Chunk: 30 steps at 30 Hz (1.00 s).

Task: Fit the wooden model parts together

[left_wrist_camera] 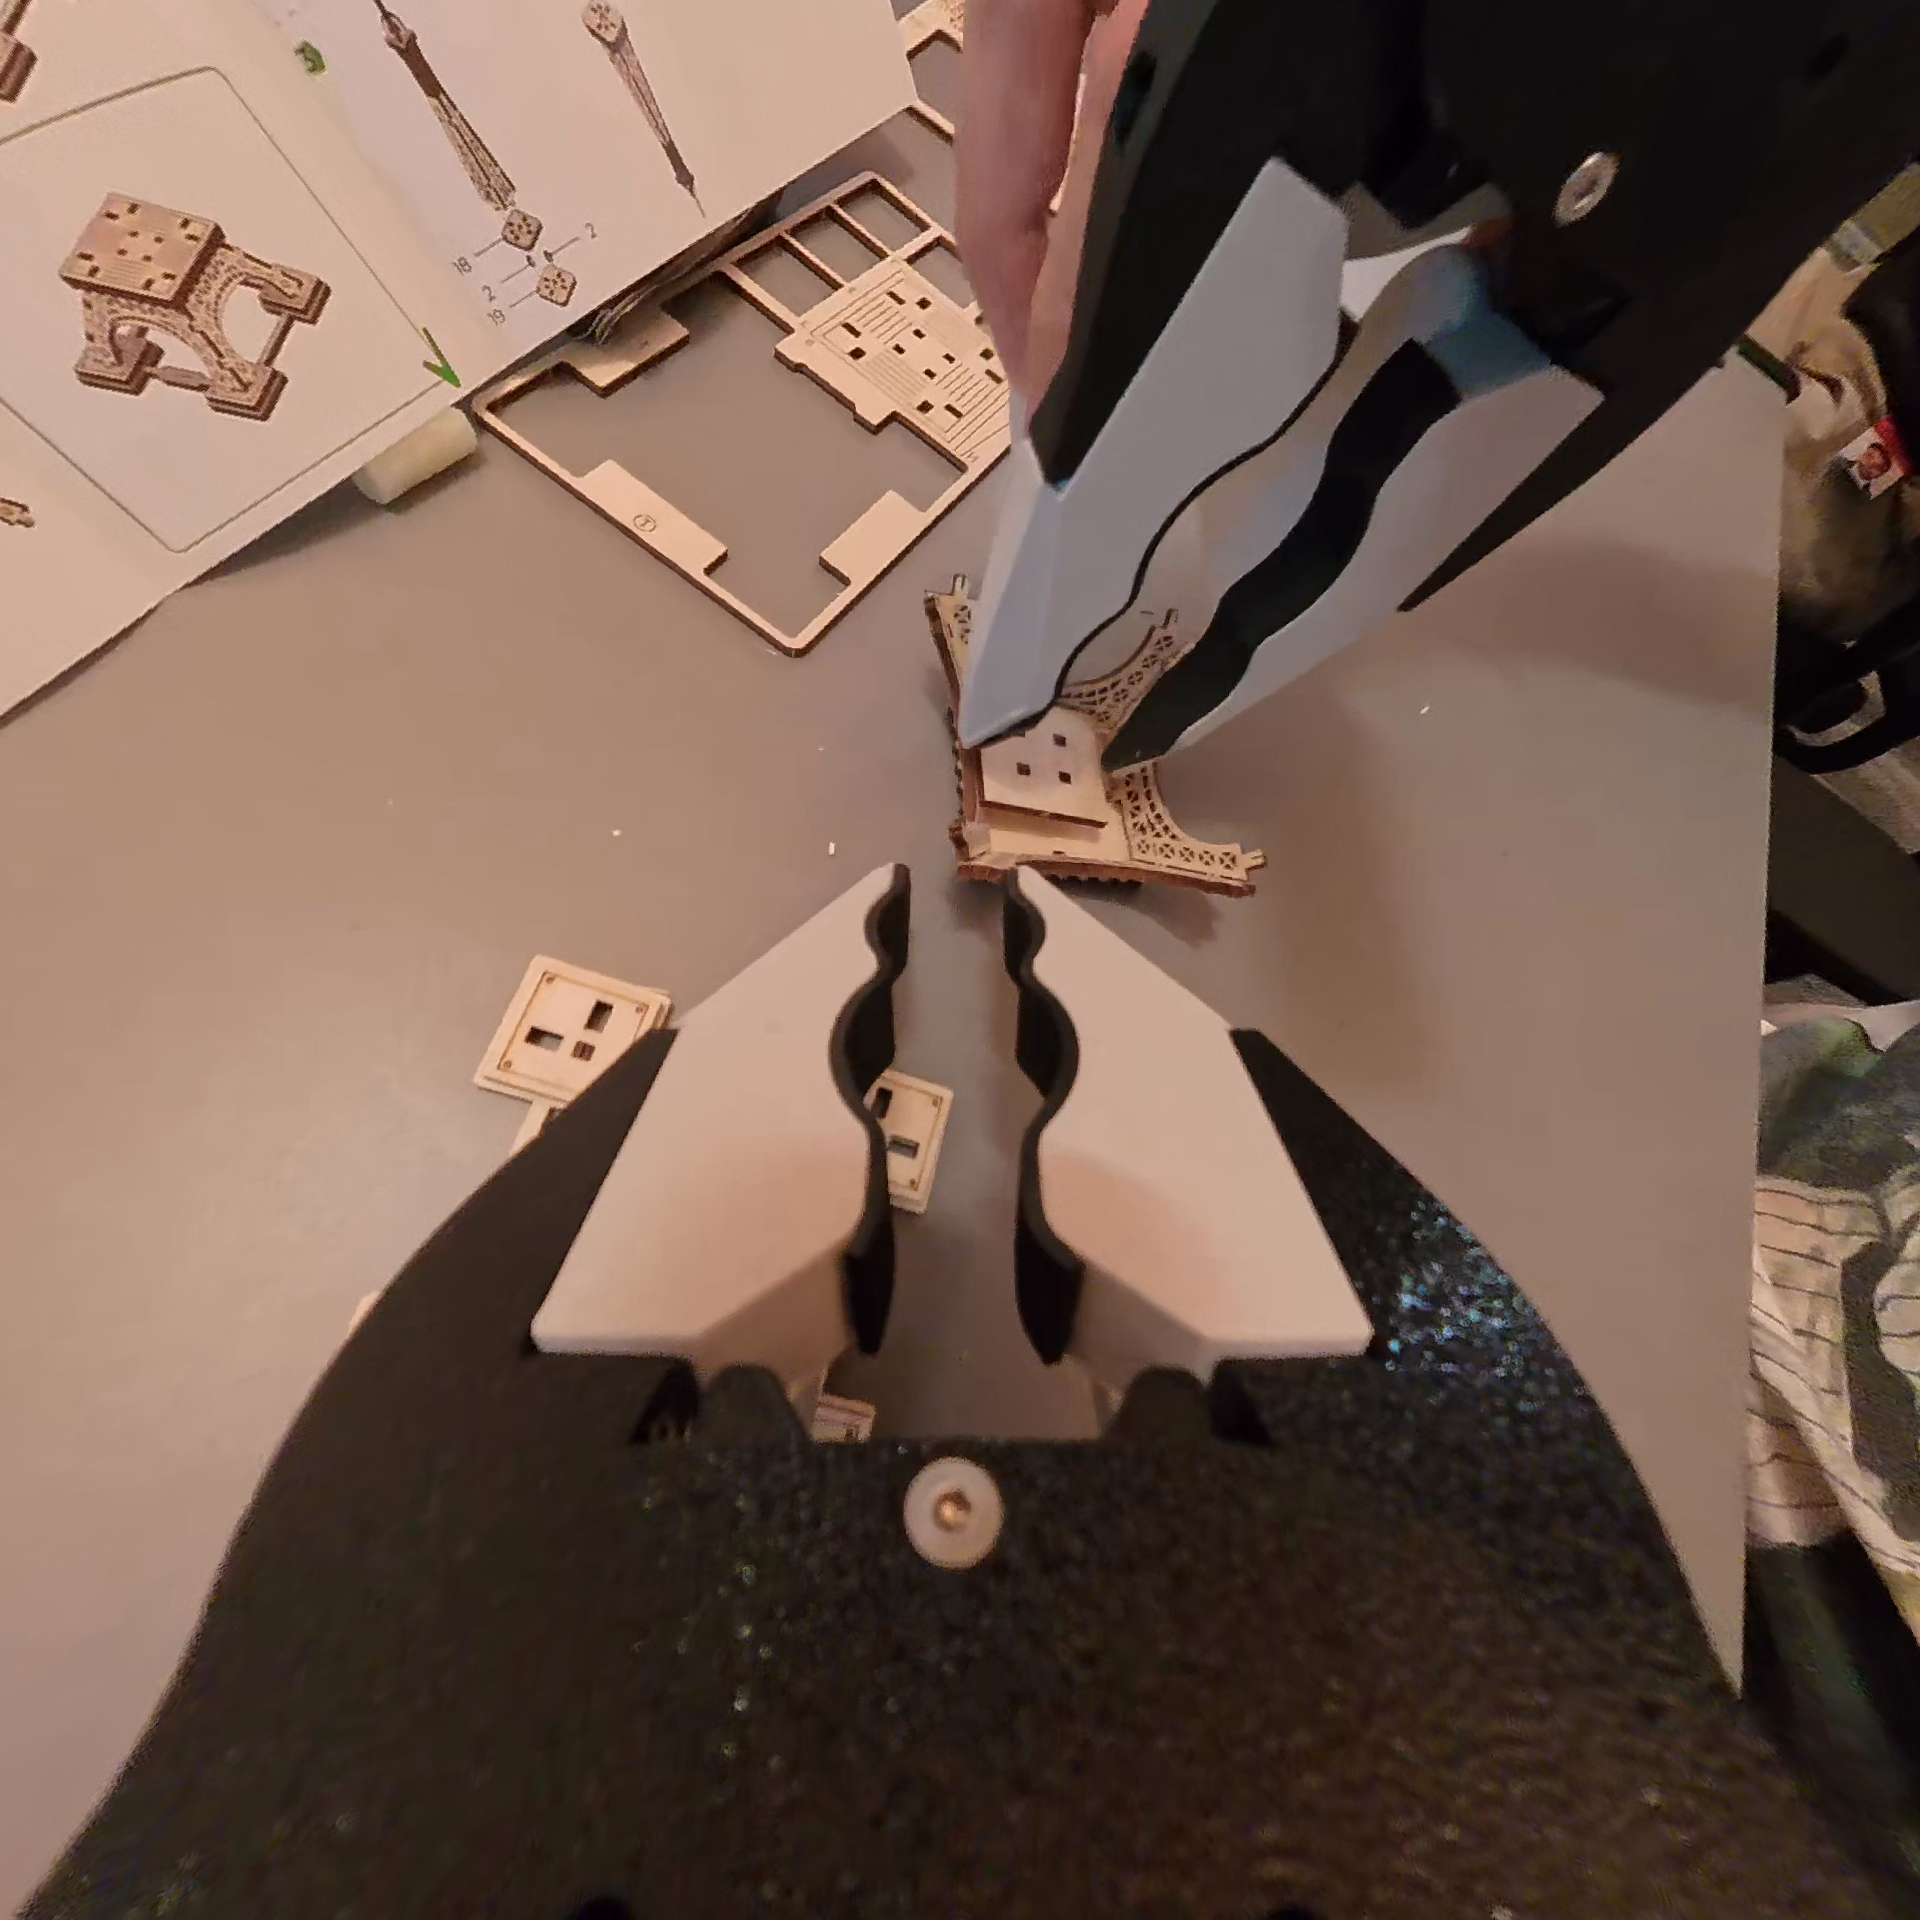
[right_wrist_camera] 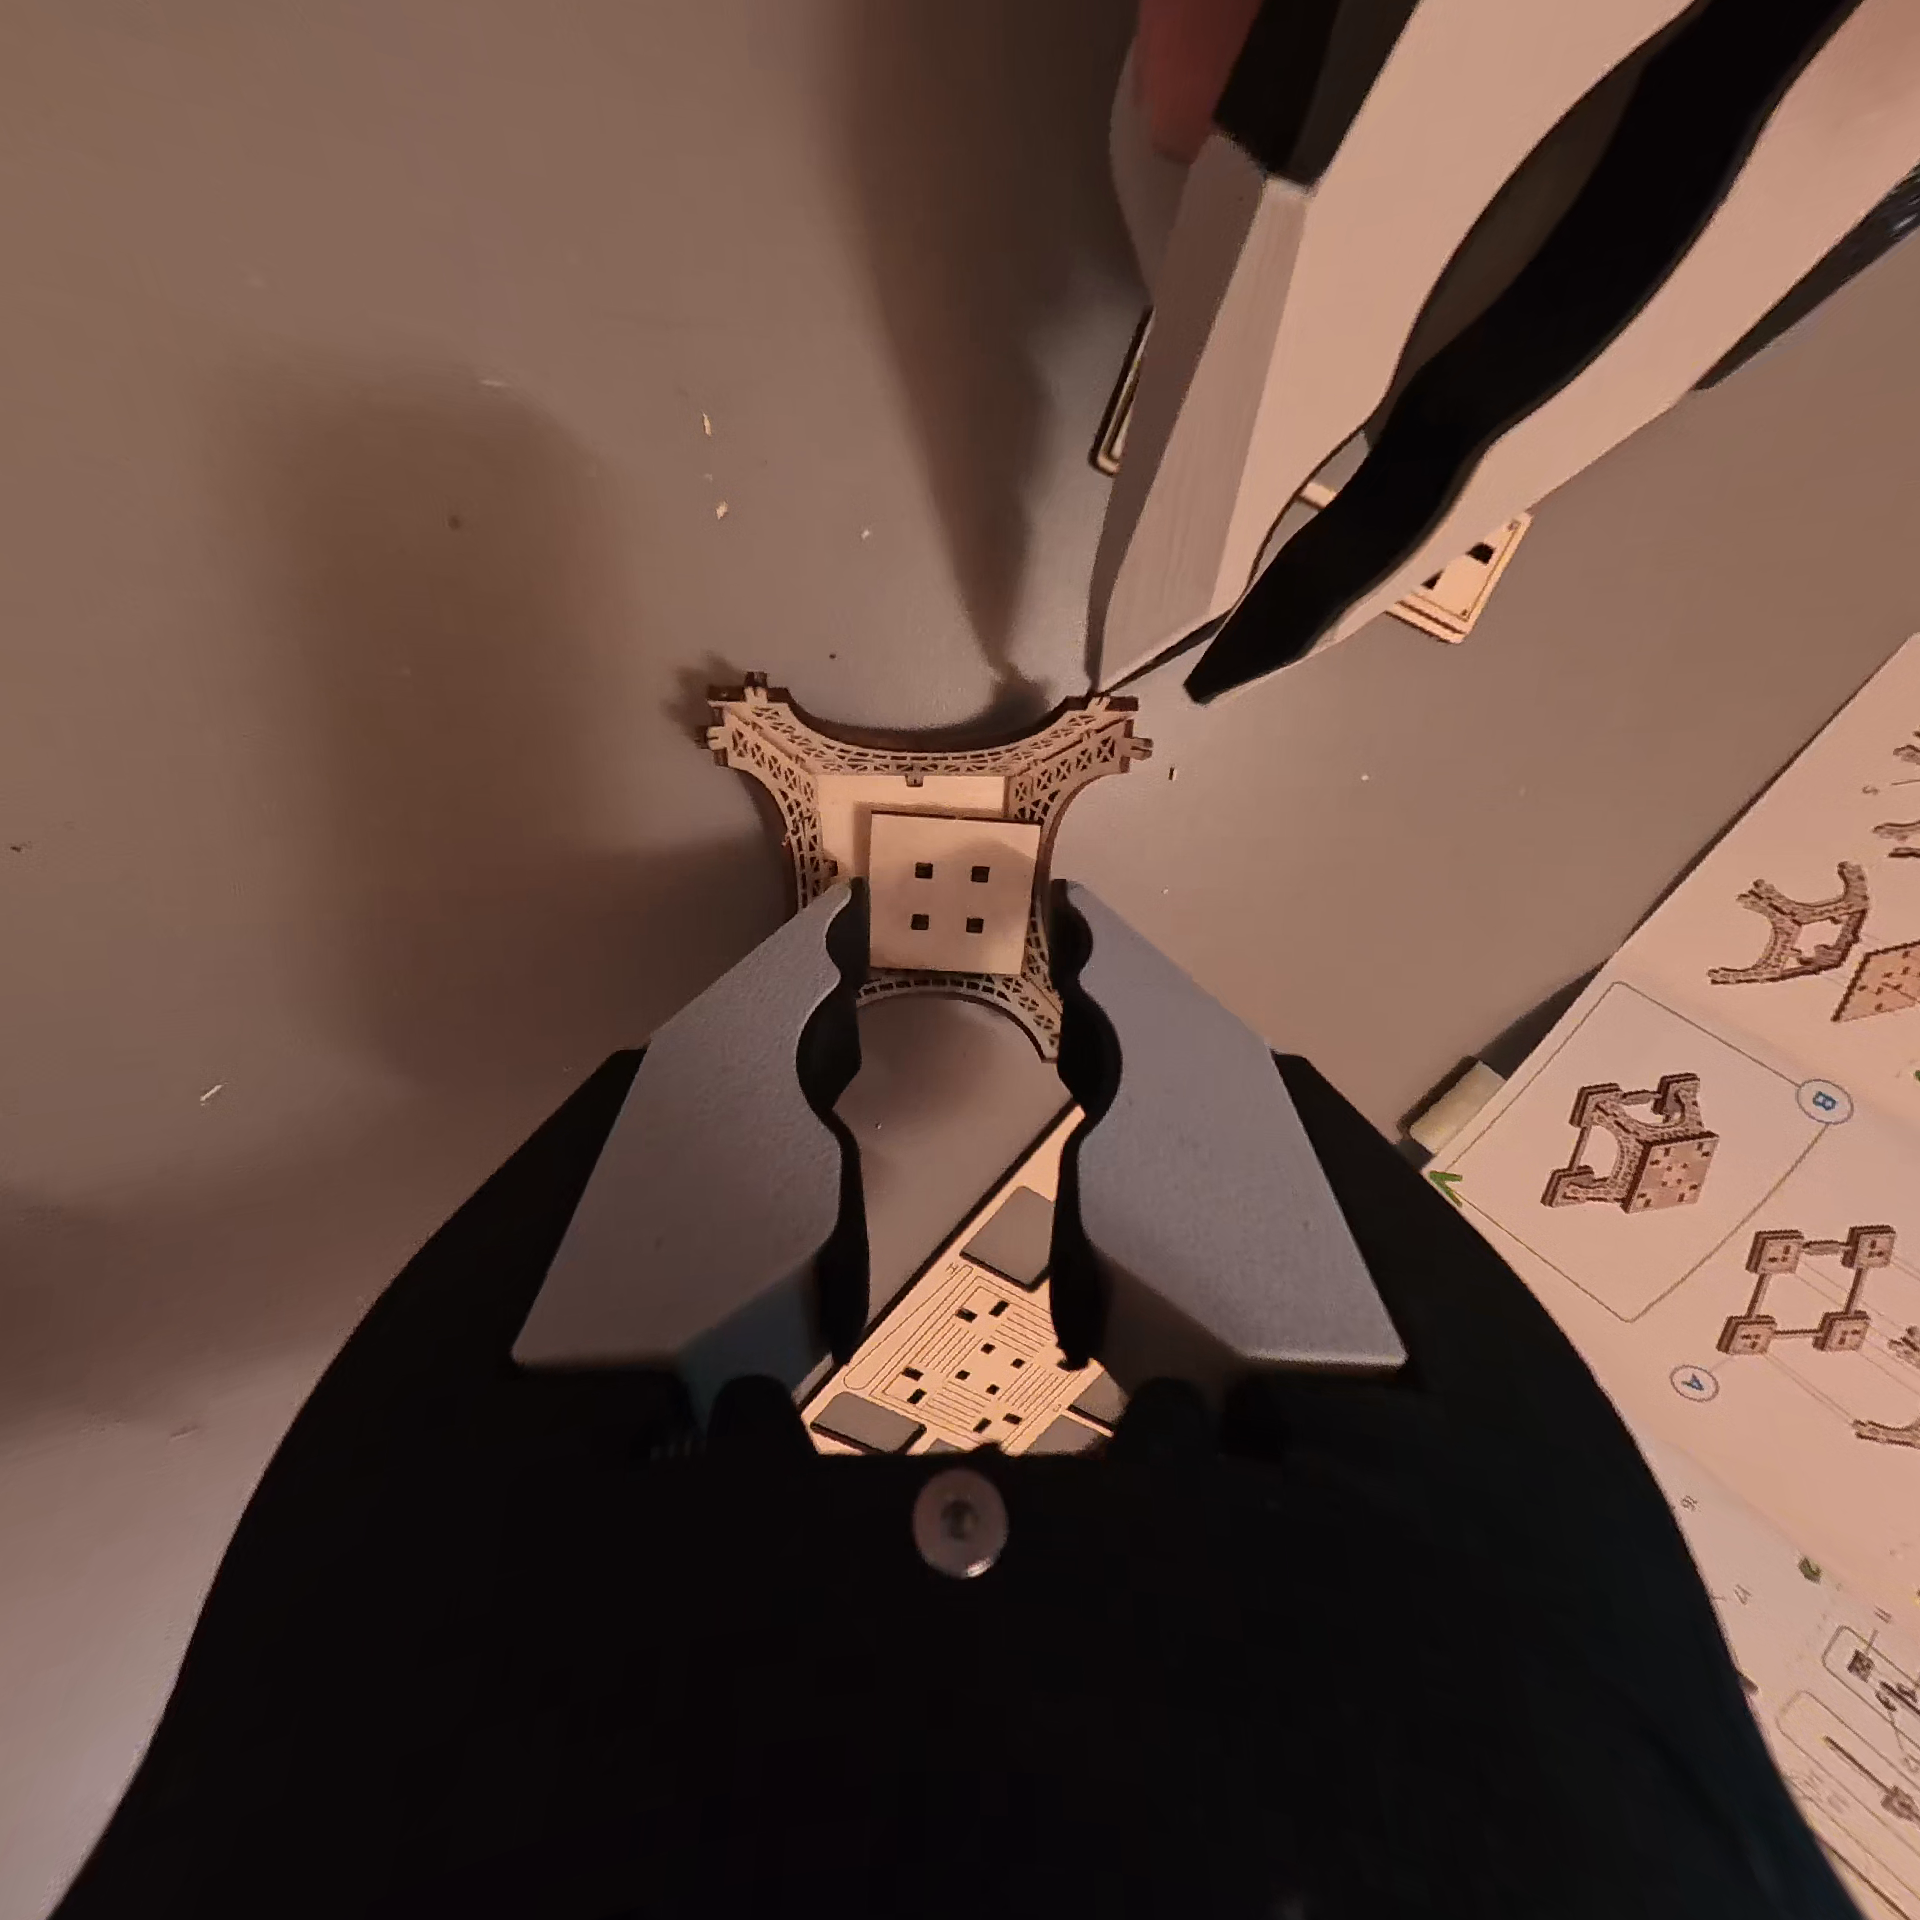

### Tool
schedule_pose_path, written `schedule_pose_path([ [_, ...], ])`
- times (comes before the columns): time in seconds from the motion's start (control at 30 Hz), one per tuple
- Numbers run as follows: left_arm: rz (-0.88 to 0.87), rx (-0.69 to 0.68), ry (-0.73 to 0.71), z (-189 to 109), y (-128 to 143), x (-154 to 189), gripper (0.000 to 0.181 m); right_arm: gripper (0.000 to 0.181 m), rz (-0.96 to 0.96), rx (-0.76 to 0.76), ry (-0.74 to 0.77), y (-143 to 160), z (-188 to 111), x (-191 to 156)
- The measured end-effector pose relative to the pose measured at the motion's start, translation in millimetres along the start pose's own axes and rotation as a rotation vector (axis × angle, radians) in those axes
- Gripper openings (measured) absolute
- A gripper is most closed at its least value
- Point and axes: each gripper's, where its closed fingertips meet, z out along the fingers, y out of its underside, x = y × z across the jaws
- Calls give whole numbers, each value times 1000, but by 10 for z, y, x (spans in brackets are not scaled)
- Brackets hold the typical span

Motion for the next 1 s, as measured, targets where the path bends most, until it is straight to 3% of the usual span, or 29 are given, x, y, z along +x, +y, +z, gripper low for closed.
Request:
schedule_pose_path([
  [0.2, -5, 5, 0, -14, -6, -7, 15, 27, -6, -25, -18, 7, 49, -1],
  [0.27, -10, 6, 2, -13, -4, -11, 15, 34, -10, -35, 10, 15, 26, 44],
  [0.5, -4, -2, 5, 2, 5, 6, 15, 34, -31, -18, 18, -12, 26, 5],
  [1.0, -16, 0, 3, -4, 10, -10, 15, 28, -86, -12, 162, -34, -35, 55],
])
